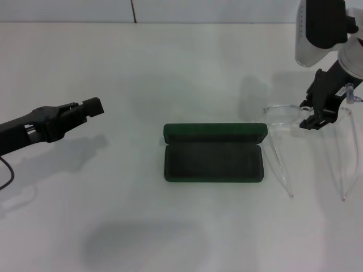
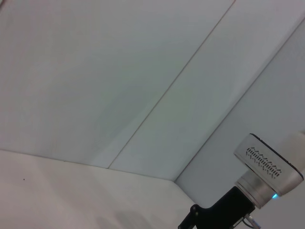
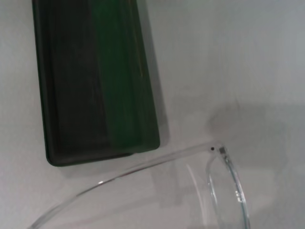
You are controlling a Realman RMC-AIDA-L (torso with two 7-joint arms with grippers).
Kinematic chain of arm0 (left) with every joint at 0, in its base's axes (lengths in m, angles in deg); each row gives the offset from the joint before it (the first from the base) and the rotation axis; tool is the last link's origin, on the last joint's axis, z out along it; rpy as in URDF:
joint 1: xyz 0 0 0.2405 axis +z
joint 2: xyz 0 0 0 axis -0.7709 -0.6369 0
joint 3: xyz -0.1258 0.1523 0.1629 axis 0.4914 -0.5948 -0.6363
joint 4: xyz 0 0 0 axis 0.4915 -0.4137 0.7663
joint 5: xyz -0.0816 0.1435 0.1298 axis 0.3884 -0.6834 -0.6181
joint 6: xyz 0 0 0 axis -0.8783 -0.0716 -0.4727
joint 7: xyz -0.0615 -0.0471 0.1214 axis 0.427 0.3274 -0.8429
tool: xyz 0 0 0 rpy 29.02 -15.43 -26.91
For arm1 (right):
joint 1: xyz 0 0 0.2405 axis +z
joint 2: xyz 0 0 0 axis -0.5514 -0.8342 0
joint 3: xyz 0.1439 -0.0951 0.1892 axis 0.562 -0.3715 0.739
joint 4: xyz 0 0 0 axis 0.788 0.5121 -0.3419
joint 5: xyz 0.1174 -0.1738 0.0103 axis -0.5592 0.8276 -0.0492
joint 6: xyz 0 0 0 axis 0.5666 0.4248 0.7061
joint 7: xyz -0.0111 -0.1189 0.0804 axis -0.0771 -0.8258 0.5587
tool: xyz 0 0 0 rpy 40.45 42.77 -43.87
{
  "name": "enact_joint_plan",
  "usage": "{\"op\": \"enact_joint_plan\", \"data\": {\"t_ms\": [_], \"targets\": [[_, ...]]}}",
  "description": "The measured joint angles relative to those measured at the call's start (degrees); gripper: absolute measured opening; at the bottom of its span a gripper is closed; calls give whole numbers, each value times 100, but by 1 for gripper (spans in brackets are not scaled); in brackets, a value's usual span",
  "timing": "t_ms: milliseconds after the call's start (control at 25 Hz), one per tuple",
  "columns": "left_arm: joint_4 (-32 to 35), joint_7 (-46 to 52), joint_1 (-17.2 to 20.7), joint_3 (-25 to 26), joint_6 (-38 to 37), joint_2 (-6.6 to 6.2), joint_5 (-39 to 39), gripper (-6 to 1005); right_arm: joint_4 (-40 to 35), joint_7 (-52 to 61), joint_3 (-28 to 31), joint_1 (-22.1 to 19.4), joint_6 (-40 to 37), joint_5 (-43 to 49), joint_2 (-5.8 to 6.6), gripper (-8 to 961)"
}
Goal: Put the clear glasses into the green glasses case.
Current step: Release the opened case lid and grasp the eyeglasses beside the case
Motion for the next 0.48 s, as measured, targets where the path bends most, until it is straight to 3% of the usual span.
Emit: {"op": "enact_joint_plan", "data": {"t_ms": [360,480], "targets": [[-85,0,13,0,0,9,0,80,-37,127,-7,-69,2,139,0,405],[-137,0,16,0,0,1,-1,80,-37,130,0,-73,4,139,0,294]]}}
